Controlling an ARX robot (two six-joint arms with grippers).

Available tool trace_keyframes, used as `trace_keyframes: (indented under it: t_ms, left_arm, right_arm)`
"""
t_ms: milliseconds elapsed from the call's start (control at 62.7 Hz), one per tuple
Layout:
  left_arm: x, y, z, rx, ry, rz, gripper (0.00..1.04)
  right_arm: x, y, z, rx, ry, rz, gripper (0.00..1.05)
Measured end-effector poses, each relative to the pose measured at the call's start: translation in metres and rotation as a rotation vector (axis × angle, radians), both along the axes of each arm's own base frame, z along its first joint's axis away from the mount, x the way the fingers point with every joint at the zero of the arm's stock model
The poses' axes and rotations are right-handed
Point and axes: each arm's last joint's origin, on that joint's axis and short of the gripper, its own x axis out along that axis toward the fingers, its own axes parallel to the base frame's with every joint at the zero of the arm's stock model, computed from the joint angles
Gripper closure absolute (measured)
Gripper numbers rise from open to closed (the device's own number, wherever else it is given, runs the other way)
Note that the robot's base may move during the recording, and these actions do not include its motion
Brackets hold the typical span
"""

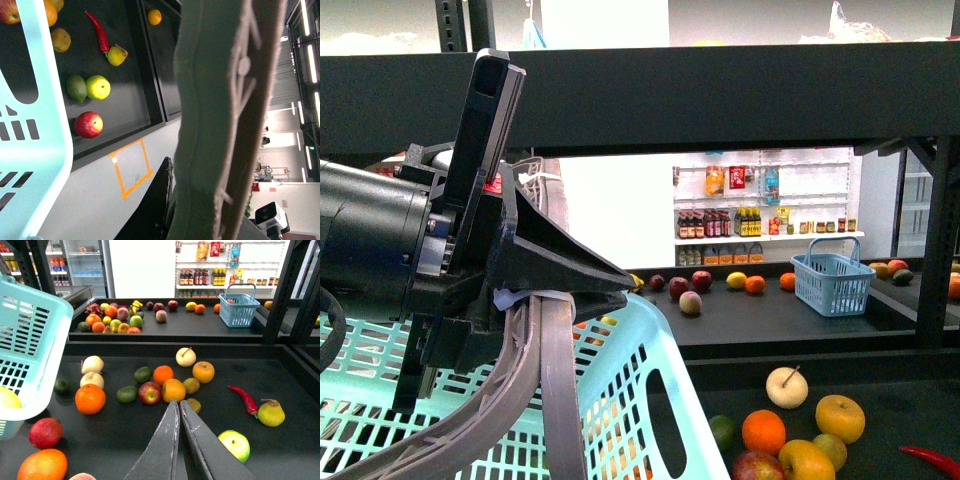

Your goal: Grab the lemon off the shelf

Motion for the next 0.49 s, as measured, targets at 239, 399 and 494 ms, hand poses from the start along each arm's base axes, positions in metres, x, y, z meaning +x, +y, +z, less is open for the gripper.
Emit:
trace_keyframes:
  t_ms: [239, 399, 494]
  left_arm:
    - [0.0, 0.0, 0.0, 0.0, 0.0, 0.0, 0.96]
    - [0.0, 0.0, 0.0, 0.0, 0.0, 0.0, 0.96]
    - [0.0, 0.0, 0.0, 0.0, 0.0, 0.0, 0.96]
  right_arm:
    - [0.0, 0.0, 0.0, 0.0, 0.0, 0.0, 0.66]
    - [0.0, 0.0, 0.0001, 0.0, -0.001, 0.0, 0.39]
    - [0.0, 0.0, 0.0001, 0.0, -0.001, 0.0, 0.23]
